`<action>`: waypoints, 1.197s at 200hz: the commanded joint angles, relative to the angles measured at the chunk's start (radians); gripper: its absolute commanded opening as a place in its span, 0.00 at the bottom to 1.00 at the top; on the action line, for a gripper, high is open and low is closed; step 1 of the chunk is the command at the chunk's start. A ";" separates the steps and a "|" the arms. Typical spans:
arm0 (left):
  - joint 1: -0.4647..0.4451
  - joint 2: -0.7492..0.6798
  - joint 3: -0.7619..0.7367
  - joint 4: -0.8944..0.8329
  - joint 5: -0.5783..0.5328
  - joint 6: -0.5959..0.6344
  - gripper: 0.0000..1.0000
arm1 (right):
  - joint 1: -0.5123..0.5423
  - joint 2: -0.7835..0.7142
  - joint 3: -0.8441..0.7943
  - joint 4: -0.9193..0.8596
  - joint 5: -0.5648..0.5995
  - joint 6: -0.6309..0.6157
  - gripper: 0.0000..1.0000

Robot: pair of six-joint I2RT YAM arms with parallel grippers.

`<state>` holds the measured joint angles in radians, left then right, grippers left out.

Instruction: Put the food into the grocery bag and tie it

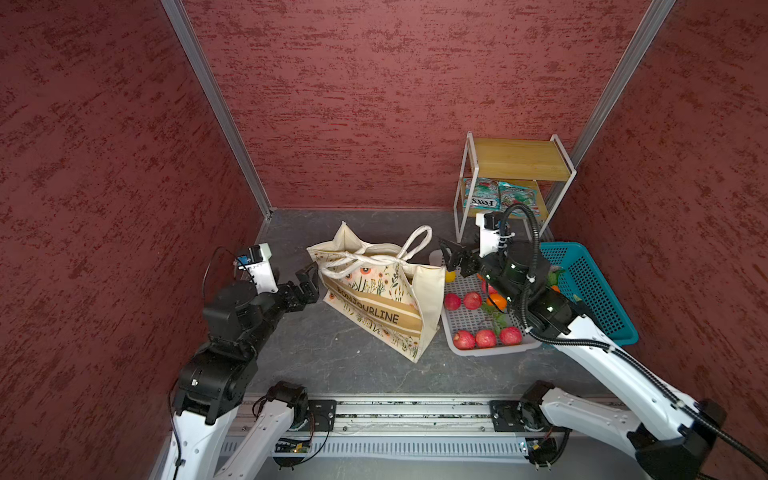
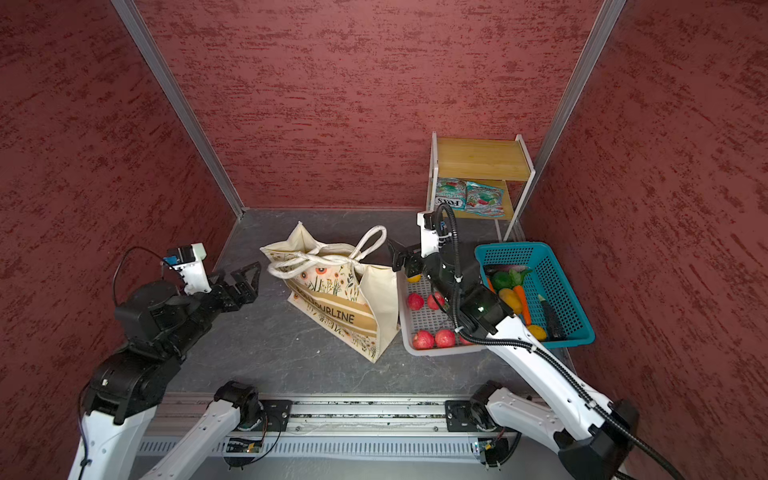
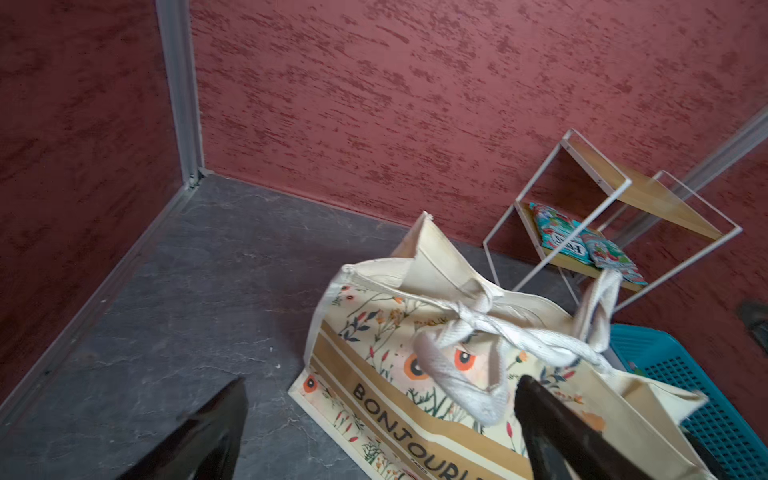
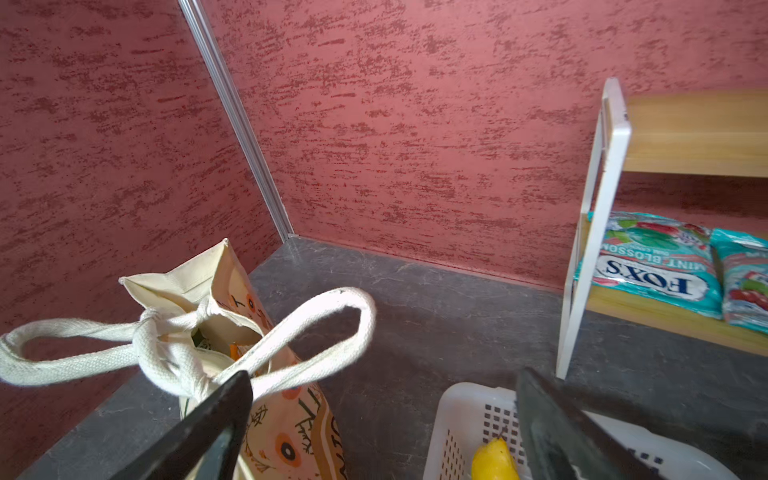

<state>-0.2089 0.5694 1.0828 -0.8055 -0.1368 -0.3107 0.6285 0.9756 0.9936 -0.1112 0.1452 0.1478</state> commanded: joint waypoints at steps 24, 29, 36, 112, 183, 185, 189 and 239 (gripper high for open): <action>0.118 -0.008 -0.128 0.069 -0.108 -0.052 1.00 | -0.026 -0.098 -0.100 -0.081 0.208 -0.047 0.99; 0.142 -0.008 -0.152 0.083 -0.097 -0.061 1.00 | -0.040 -0.104 -0.119 -0.079 0.223 -0.044 0.99; 0.177 -0.011 -0.189 0.111 -0.081 -0.073 1.00 | -0.063 -0.111 -0.148 -0.072 0.237 -0.037 0.99; 0.361 -0.052 -0.529 0.429 -0.120 -0.115 0.96 | -0.317 -0.128 -0.592 0.492 0.232 -0.085 0.98; 0.082 0.156 -0.667 0.795 -0.486 0.089 1.00 | -0.489 0.163 -0.760 0.979 0.285 -0.107 0.98; 0.074 0.162 -0.673 0.813 -0.493 0.096 0.99 | -0.494 0.173 -0.763 0.993 0.281 -0.107 0.98; 0.065 0.173 -0.687 0.847 -0.502 0.105 0.99 | -0.505 0.189 -0.770 1.022 0.274 -0.106 0.98; 0.066 0.309 -0.847 1.255 -0.426 0.145 0.99 | -0.562 0.363 -0.801 1.247 0.183 -0.147 0.98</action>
<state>-0.1455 0.8204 0.2787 0.1707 -0.5659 -0.2199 0.0856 1.3060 0.1970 0.9497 0.3794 0.0460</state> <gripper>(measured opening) 0.995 0.985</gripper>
